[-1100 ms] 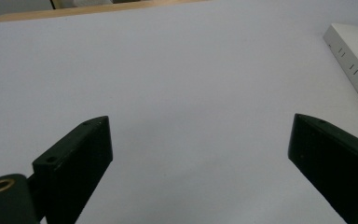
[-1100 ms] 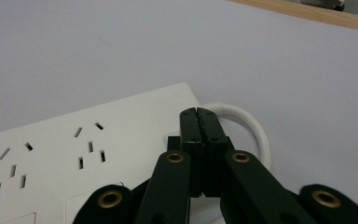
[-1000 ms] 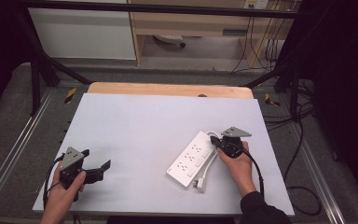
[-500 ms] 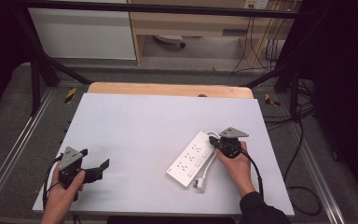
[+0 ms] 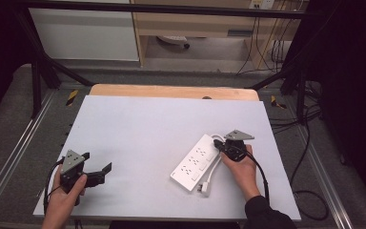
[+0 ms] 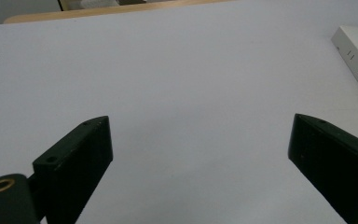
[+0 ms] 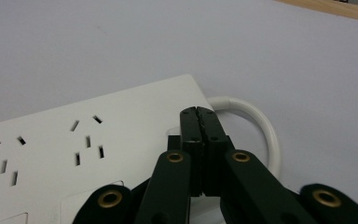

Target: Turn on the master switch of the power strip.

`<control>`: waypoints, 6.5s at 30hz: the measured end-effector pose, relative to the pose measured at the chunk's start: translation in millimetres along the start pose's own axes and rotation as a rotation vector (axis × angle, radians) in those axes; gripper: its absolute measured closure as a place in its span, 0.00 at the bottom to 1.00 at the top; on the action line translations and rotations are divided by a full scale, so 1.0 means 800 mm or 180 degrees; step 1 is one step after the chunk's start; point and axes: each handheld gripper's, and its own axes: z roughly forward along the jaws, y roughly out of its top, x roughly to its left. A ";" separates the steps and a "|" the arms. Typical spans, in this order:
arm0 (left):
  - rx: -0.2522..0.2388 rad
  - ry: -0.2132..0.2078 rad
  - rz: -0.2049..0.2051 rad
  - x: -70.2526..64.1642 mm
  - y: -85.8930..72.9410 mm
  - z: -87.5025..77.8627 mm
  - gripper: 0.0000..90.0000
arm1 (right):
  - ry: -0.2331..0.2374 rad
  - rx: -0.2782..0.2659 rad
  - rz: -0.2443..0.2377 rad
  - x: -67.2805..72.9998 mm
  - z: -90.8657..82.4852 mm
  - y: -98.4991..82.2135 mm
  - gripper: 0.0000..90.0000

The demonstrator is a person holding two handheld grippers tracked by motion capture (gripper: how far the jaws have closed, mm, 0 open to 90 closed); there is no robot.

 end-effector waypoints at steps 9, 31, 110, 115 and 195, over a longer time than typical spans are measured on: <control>0.0008 0.0005 -0.0005 0.000 0.000 0.001 0.07 | 0.0000 0.0023 -0.0017 0.000 0.000 0.001 1.00; 0.0027 0.0006 0.0009 0.000 0.000 0.001 0.07 | -0.0049 0.0078 -0.0056 0.002 0.001 0.004 1.00; 0.0043 -0.0004 0.0033 0.000 -0.001 0.000 0.07 | -0.0025 0.0034 -0.0055 0.001 0.003 0.005 1.00; 0.0034 -0.0003 0.0017 0.001 -0.001 0.000 0.07 | 0.0001 0.0032 -0.0035 0.000 0.003 0.005 1.00; -0.0023 0.0016 -0.0108 0.006 -0.002 -0.006 0.07 | 0.0044 -0.0409 0.0231 0.012 -0.037 0.054 0.06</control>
